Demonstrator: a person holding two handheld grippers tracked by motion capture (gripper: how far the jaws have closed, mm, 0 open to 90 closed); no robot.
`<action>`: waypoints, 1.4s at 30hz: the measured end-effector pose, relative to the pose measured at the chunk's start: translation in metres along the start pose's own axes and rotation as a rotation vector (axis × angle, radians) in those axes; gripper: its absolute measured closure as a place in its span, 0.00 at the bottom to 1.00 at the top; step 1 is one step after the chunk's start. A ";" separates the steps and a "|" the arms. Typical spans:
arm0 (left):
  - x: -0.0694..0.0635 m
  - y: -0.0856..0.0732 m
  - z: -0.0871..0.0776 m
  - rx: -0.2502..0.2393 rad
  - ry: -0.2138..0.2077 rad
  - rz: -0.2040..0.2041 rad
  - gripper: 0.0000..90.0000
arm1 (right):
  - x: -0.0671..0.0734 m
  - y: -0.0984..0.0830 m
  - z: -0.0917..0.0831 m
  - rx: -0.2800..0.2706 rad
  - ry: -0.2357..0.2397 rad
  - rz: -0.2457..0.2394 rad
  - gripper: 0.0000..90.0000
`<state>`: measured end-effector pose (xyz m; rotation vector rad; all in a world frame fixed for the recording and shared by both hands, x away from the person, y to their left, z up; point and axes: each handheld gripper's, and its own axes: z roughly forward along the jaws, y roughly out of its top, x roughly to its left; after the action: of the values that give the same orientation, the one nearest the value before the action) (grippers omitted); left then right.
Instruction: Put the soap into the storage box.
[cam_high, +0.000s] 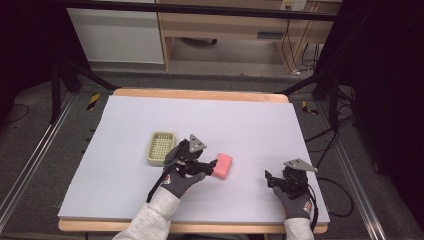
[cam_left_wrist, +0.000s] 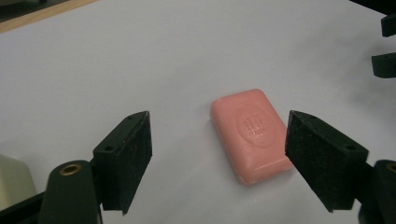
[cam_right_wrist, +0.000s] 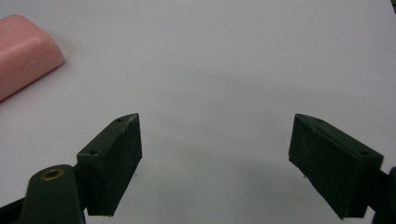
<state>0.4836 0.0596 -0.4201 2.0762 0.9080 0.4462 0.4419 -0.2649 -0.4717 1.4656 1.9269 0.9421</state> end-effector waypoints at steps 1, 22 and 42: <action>-0.001 0.000 0.002 0.002 -0.001 0.001 0.25 | 0.000 0.000 0.000 0.002 0.001 -0.001 0.19; -0.016 0.006 0.035 0.068 -0.012 0.025 0.22 | -0.001 0.000 0.001 0.003 0.003 0.004 0.19; -0.029 0.005 0.066 0.139 -0.011 0.033 0.20 | -0.001 0.000 0.001 0.004 0.001 0.007 0.19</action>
<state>0.5048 0.0011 -0.4565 2.2200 0.9222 0.3989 0.4429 -0.2657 -0.4723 1.4757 1.9267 0.9428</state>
